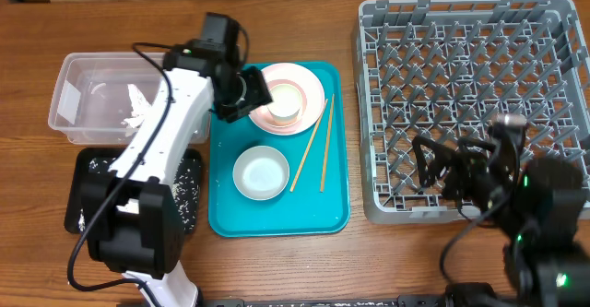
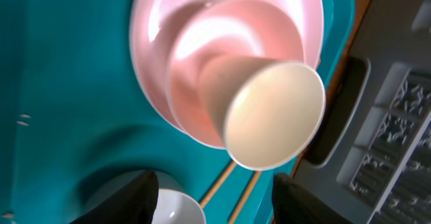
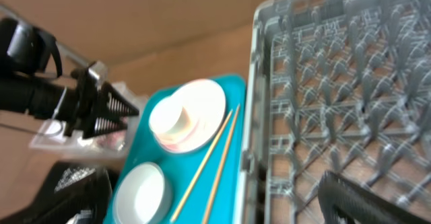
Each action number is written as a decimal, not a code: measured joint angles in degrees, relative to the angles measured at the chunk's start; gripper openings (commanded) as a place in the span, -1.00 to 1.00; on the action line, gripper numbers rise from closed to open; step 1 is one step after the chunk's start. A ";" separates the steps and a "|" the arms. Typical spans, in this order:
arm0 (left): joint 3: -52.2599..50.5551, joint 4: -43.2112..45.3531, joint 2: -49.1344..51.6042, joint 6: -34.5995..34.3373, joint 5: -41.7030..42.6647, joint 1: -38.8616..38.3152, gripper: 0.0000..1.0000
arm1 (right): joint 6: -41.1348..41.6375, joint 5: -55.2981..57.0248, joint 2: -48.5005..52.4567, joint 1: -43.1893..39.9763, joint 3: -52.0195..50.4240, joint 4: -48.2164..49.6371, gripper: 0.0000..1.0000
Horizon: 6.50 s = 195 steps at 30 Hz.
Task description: Sort waste into correct bins and load items into the dishwasher
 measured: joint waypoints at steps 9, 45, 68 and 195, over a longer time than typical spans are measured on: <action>0.02 1.79 0.00 5.73 13.94 11.08 -0.08 | 1.11 -20.50 16.26 0.22 6.78 1.68 0.03; 0.04 2.97 -0.24 24.11 56.68 34.36 1.00 | 2.21 8.17 40.65 40.79 6.86 18.43 -0.23; 0.04 2.93 -0.24 24.11 32.02 34.36 1.00 | -6.29 11.82 49.00 40.76 43.60 -5.81 0.01; 0.04 2.95 -0.24 24.13 -8.50 34.36 1.00 | -7.26 30.36 76.41 40.79 37.24 15.72 -0.92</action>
